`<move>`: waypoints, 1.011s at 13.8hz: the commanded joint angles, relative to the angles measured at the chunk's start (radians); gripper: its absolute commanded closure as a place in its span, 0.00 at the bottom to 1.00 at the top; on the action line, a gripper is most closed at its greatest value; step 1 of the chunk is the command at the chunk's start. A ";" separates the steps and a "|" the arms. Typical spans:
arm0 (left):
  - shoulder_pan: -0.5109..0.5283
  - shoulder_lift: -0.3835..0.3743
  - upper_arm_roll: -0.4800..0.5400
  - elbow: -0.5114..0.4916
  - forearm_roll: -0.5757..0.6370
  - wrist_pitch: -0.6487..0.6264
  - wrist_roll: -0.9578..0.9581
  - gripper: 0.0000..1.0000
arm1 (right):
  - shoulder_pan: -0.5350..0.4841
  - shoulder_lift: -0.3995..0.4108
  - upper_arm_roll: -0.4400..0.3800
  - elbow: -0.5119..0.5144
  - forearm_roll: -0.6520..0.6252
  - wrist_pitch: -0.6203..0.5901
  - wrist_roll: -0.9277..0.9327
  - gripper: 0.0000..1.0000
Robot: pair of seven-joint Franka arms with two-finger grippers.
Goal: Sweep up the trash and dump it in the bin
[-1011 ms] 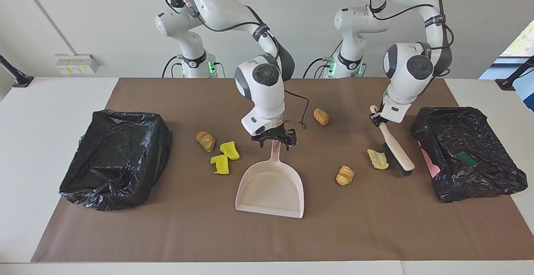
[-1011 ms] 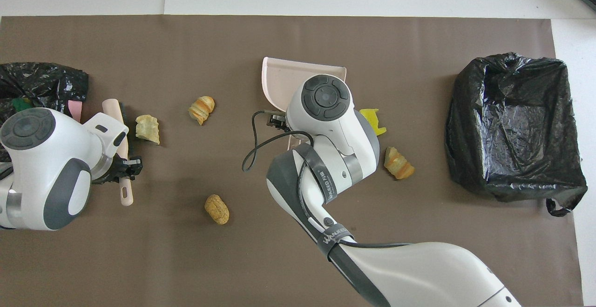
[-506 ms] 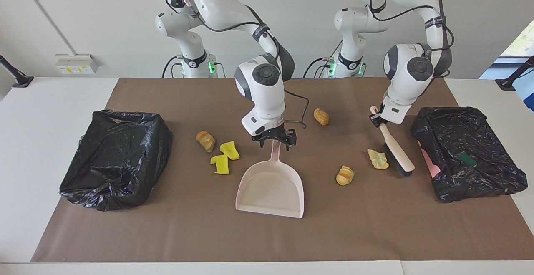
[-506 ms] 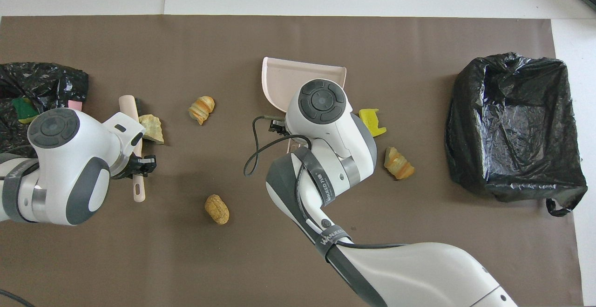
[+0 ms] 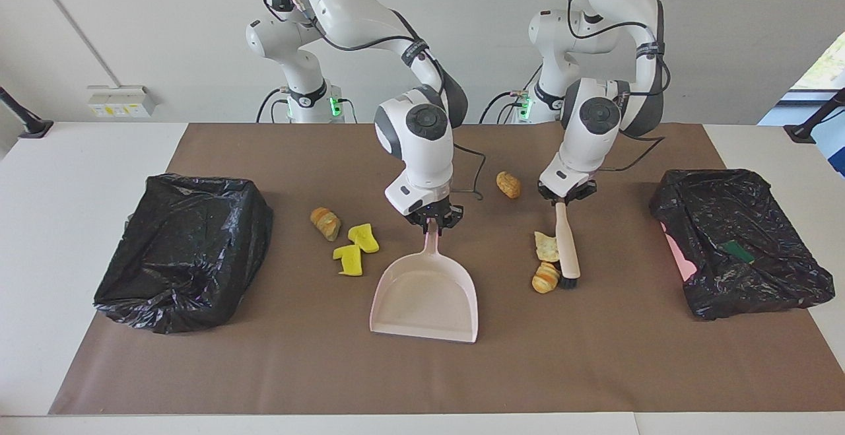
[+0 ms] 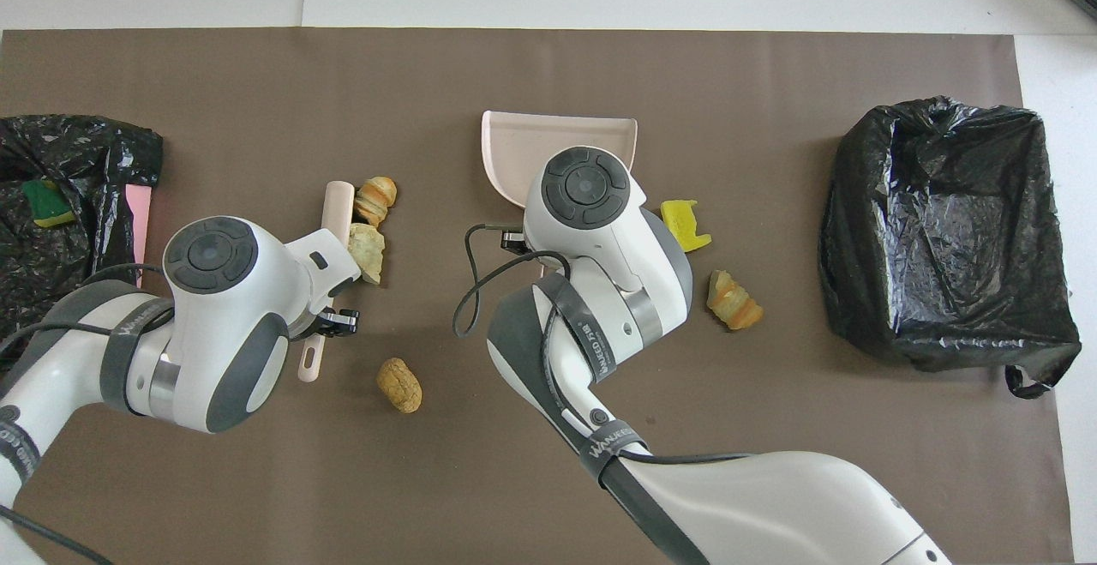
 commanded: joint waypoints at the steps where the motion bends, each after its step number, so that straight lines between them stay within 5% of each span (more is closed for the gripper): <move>1: -0.050 -0.010 0.014 -0.005 -0.018 -0.012 0.130 1.00 | -0.031 -0.090 -0.008 -0.013 -0.006 -0.081 -0.235 1.00; 4: -0.056 -0.010 0.015 0.005 -0.018 -0.038 0.131 1.00 | -0.077 -0.181 -0.012 -0.045 -0.064 -0.236 -0.563 1.00; 7: -0.044 -0.007 0.020 0.012 -0.019 -0.044 0.119 1.00 | -0.139 -0.306 -0.011 -0.178 -0.089 -0.252 -0.885 1.00; 10: -0.004 -0.008 0.022 0.009 -0.019 -0.081 0.112 1.00 | -0.164 -0.308 -0.011 -0.239 -0.132 -0.229 -1.273 1.00; 14: 0.009 -0.012 0.018 0.003 -0.024 -0.099 0.115 1.00 | -0.100 -0.247 -0.005 -0.283 -0.162 -0.099 -1.354 1.00</move>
